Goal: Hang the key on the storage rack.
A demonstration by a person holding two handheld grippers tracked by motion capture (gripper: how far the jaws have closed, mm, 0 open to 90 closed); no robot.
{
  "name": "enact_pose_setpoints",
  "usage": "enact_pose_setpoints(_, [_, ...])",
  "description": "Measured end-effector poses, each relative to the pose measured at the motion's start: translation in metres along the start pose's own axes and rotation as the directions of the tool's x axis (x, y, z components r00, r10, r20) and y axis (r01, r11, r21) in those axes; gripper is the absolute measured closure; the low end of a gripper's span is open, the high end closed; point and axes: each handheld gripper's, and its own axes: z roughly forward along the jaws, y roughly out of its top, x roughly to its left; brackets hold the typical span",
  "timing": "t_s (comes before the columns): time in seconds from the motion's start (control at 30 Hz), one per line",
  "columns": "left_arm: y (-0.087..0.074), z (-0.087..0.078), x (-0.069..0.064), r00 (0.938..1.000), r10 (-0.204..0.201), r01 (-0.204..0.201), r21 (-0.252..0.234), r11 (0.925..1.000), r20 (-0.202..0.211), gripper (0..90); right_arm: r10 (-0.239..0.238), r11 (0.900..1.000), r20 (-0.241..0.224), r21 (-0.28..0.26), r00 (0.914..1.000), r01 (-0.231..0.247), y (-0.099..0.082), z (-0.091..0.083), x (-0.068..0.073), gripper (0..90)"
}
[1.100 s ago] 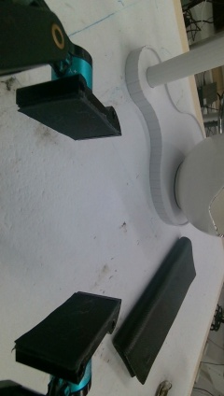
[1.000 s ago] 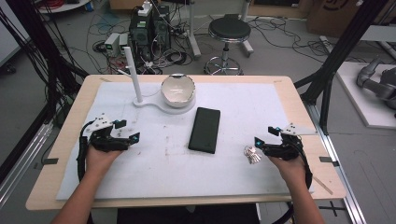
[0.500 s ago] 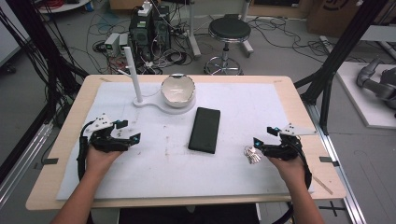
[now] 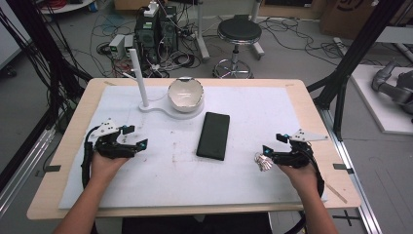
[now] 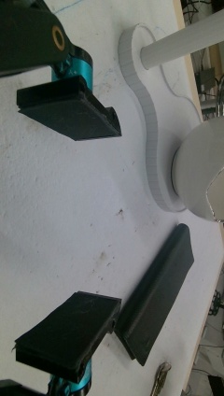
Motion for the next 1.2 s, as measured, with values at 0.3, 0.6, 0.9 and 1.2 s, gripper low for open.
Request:
enact_pose_setpoints(0.3, [-0.001,0.001,0.001,1.0000,-0.004,0.004,0.004,1.0000,0.003,15.6,-0.027,0.9994,-0.059,0.018,0.9979,0.028,0.000,0.002,0.002,27.3])
enact_pose_setpoints(0.6, [-0.001,0.003,0.001,1.0000,-0.004,0.004,0.014,0.9999,-0.002,15.8,-0.073,0.9870,-0.132,0.133,0.9886,0.091,-0.005,0.019,0.011,47.7])
enact_pose_setpoints(0.9, [-0.001,0.002,0.001,0.9999,0.000,0.000,0.018,0.9998,-0.010,15.8,-0.029,0.9727,-0.128,0.225,0.9914,0.058,-0.007,0.036,0.004,70.7])
enact_pose_setpoints(1.2, [-0.001,0.002,0.001,0.9999,0.001,0.000,0.019,0.9998,-0.014,15.9,0.001,0.9684,-0.154,0.247,0.9880,0.037,-0.007,0.035,0.005,90.0])
